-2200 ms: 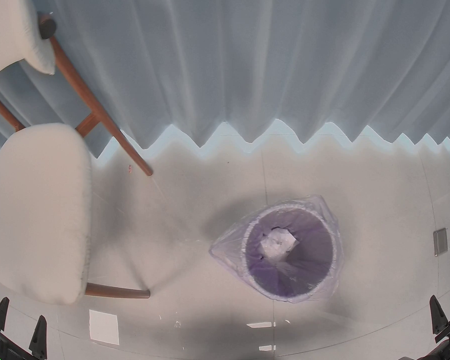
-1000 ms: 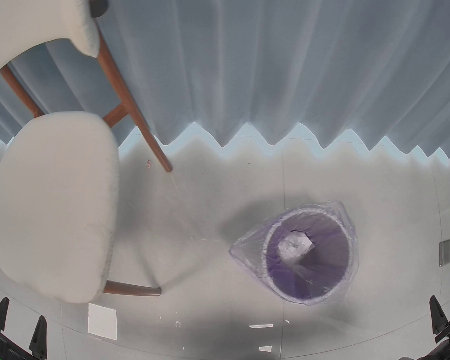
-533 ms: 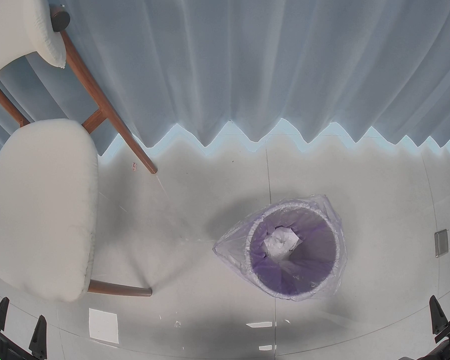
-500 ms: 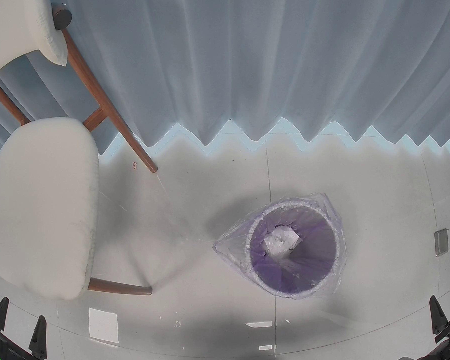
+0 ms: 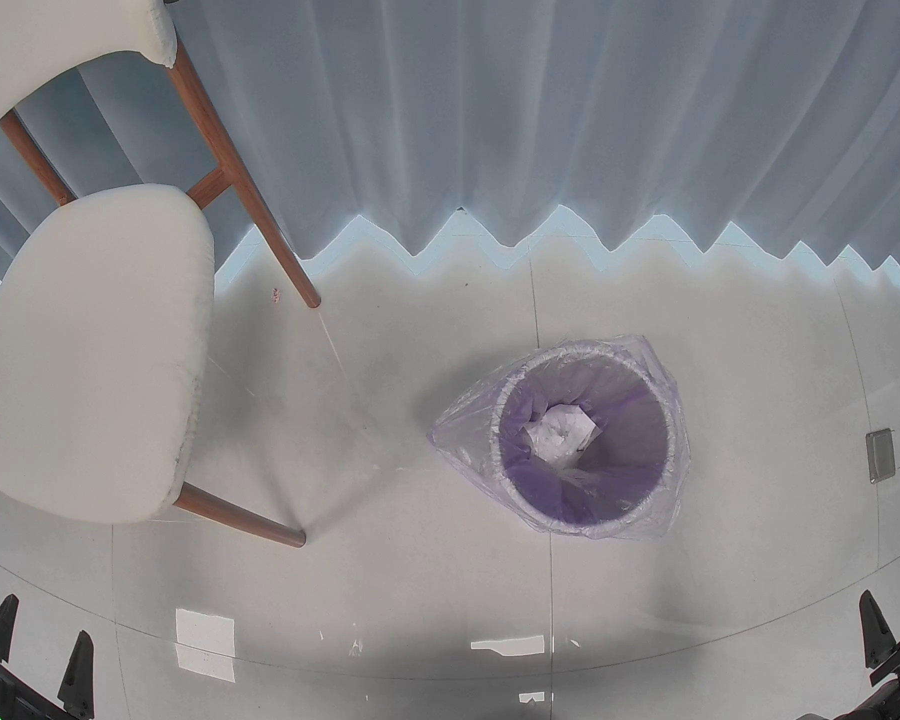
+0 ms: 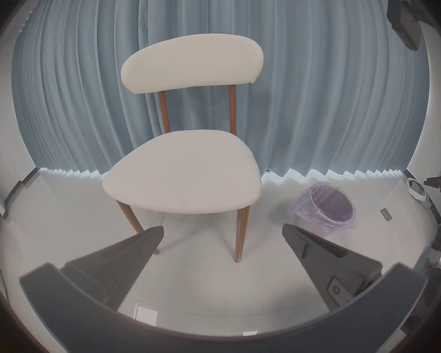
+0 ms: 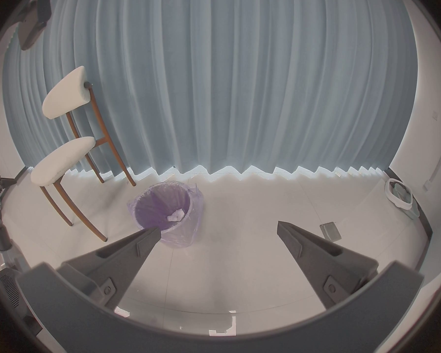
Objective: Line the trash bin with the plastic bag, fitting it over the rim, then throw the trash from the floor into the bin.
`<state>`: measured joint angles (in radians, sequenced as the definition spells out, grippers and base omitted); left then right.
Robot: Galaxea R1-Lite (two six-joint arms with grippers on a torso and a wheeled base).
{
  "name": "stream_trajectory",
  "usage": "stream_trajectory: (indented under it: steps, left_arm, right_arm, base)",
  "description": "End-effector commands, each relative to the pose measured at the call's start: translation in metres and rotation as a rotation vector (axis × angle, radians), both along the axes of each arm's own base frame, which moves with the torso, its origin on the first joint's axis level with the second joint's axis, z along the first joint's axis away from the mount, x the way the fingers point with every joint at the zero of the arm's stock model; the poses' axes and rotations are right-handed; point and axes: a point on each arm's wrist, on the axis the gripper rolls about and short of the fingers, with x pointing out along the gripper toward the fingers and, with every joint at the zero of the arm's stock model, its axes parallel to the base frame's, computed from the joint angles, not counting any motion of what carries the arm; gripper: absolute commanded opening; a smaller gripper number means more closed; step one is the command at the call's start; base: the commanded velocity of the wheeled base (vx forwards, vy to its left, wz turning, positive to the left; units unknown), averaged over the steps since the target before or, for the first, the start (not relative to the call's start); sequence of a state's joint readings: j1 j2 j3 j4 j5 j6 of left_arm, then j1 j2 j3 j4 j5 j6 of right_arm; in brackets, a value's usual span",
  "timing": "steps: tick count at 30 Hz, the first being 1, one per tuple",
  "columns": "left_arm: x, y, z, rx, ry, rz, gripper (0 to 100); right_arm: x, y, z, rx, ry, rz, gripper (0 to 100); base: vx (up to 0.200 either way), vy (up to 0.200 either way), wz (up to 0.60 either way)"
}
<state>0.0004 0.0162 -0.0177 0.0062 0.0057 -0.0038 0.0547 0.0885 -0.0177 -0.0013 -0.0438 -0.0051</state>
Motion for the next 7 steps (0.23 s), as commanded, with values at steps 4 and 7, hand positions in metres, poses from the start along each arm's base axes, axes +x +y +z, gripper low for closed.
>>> stream_trajectory:
  steps: [4, 7]
  left_arm:
    - [-0.0002, 0.0000, -0.0044, -0.001, -0.002, 0.002, 100]
    - [-0.0002, 0.0000, -0.0044, -0.001, -0.002, 0.002, 100]
  right_arm:
    - [0.0011, 0.0000, -0.0049, -0.002, 0.019, 0.000, 100]
    - [0.0011, 0.0000, -0.0049, -0.002, 0.019, -0.003, 100]
  base:
    - [0.000, 0.000, 0.00]
    - [0.000, 0.000, 0.00]
